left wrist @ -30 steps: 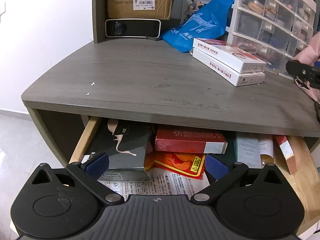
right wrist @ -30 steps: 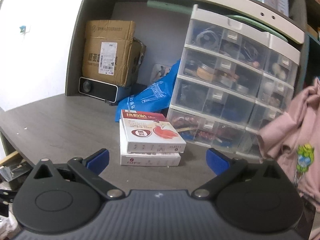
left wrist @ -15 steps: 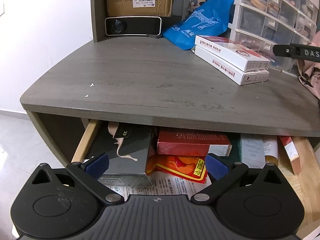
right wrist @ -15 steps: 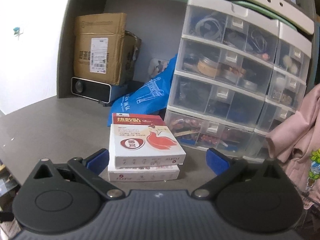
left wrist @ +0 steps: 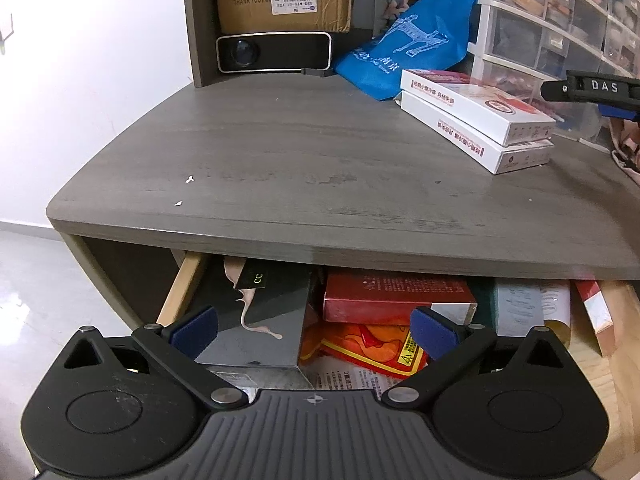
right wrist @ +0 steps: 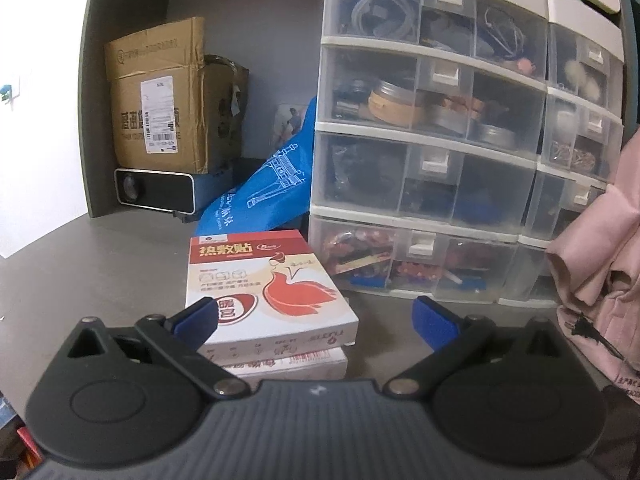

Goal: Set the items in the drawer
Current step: 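Move the right gripper toward the stacked white boxes on the desktop, then tilt the right gripper and close it on the top white box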

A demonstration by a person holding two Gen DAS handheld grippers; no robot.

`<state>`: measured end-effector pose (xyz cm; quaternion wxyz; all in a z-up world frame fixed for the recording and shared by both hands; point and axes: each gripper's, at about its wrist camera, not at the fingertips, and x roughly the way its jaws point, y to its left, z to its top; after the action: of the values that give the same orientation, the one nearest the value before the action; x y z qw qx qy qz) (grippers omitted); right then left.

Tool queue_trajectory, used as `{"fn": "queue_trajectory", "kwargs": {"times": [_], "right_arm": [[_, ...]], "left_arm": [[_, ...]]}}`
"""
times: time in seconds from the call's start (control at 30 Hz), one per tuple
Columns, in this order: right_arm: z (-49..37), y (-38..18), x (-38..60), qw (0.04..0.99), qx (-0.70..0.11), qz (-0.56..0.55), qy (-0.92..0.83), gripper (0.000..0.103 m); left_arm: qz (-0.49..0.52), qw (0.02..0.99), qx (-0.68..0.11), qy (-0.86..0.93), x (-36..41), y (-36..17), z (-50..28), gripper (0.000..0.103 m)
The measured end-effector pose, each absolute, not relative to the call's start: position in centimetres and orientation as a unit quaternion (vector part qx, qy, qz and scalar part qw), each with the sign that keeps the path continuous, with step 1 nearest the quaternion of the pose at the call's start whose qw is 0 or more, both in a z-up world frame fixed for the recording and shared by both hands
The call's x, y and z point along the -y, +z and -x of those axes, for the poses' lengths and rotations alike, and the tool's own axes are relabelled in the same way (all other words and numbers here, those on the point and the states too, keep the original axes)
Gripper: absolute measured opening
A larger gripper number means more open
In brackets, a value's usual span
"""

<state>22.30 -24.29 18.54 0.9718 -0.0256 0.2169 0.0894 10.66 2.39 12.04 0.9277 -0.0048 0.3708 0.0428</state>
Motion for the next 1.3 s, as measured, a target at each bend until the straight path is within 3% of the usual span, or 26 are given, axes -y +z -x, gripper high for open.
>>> {"fn": "queue_trajectory", "kwargs": {"times": [0.67,1.3], "right_arm": [[-26.9,17.4,26.0,0.963,-0.247,-0.034,0.103,0.103],[-30.3,15.2,28.9,0.926,-0.291,-0.209,0.121,0.103]], "left_arm": [[-0.002,0.922,-0.383,0.057,-1.6,12.2,-11.6,0.103],[-0.015,0.917,-0.395,0.05,-0.1,12.0,-11.9,0.103]]}}
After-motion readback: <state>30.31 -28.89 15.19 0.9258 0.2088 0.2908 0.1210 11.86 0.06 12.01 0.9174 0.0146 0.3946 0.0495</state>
